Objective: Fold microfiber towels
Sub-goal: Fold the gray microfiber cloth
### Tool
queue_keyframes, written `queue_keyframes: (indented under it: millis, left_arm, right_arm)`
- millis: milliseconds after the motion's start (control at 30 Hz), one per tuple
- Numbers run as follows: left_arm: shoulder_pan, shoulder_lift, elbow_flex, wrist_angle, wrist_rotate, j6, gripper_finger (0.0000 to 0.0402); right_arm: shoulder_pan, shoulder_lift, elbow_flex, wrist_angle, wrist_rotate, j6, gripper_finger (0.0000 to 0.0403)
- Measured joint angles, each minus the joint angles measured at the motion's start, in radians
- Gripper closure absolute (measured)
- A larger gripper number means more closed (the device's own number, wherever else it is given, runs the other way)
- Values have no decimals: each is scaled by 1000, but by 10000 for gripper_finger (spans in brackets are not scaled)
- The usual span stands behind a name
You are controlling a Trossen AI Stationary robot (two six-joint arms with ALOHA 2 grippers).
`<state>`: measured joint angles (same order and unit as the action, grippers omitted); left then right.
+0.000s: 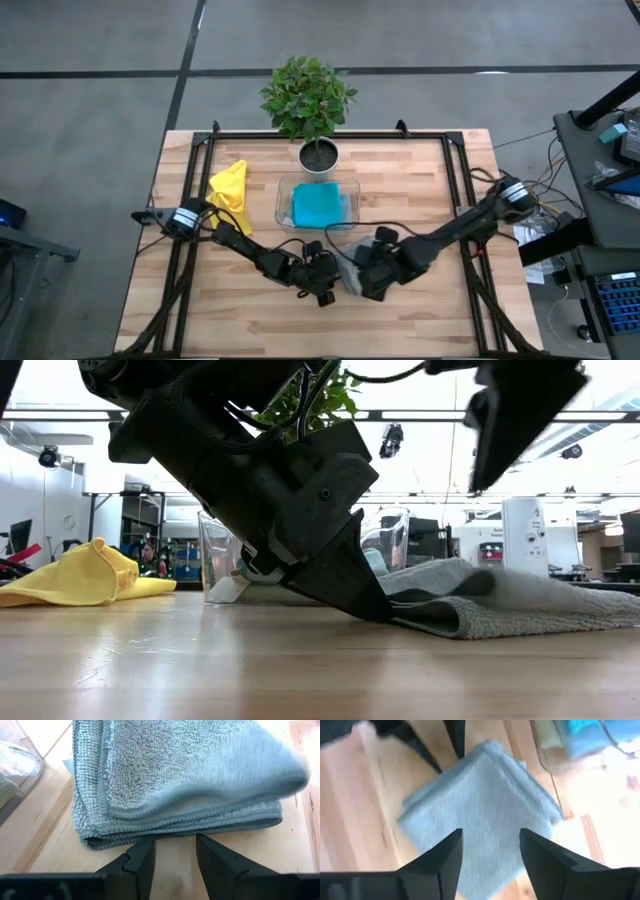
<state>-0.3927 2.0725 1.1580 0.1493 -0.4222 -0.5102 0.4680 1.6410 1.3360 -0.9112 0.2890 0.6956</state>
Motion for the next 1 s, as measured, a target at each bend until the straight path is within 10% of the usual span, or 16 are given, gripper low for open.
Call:
queue_keyframes:
  millis: [200, 600, 1000]
  left_arm:
    - [0, 0, 0, 1, 0, 0, 275]
    - [0, 0, 0, 1, -1, -1, 275]
    - [0, 0, 0, 1, -2, -2, 275]
  right_arm:
    - [59, -110, -158, 99, 0, 1, 249]
    - [110, -98, -513, 909, -54, -196, 294]
    - [108, 7, -517, 973, -13, -252, 246]
